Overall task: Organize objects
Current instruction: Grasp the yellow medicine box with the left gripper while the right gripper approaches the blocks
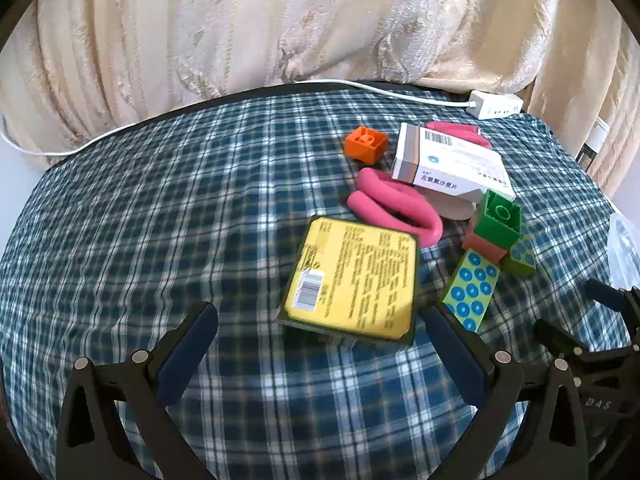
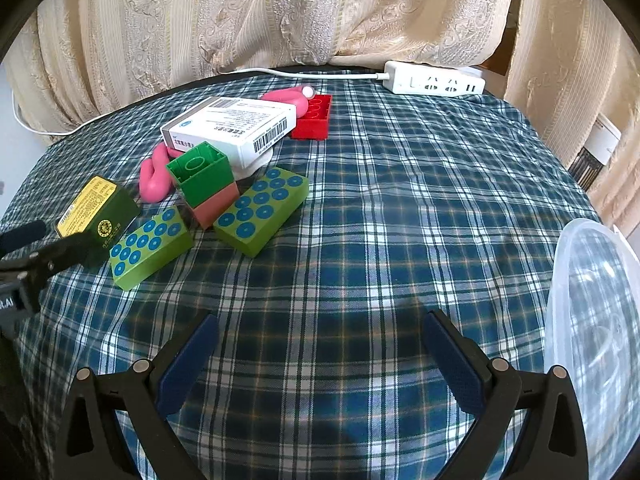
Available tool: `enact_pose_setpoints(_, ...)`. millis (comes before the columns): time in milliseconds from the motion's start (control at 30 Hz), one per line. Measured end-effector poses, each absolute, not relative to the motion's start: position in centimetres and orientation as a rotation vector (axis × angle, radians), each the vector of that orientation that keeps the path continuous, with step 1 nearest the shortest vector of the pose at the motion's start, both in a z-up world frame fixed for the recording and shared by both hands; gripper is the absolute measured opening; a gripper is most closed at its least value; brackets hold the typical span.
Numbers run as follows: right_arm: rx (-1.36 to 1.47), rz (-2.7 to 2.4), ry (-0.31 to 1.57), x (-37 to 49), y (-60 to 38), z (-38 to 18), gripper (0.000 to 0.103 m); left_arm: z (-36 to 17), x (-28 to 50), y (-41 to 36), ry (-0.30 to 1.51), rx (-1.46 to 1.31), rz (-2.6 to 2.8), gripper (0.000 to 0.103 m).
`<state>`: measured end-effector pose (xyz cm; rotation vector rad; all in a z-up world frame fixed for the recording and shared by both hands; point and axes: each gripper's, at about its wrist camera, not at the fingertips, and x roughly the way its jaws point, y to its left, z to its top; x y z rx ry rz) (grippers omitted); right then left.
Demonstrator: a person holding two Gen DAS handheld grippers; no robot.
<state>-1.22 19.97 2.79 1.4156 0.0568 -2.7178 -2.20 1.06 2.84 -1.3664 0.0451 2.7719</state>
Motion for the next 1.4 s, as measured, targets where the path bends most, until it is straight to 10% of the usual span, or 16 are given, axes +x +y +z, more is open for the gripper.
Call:
enact_pose_setpoints(200,1.415,-2.718,0.056,-1.2,20.0,2.8,0.103,2.6,-3.9,1.3,0.043,-1.397,2.768,0.101)
enact_pose_setpoints(467,1.413,-2.719,0.054,-1.1,20.0,2.8,0.103,1.3,-4.8,1.3,0.039,-1.45,2.705,0.07)
enact_pose_setpoints(1033,1.288,-2.545,-0.115,-0.3,18.9,4.2,0.103,3.3,-2.9,0.2,0.06,-1.325,2.795,0.068)
enact_pose_setpoints(1400,1.227,-2.456,0.117,-2.0,13.2,4.5,0.102,4.1,-2.4,-1.5,-0.008,-1.304,2.849,0.068)
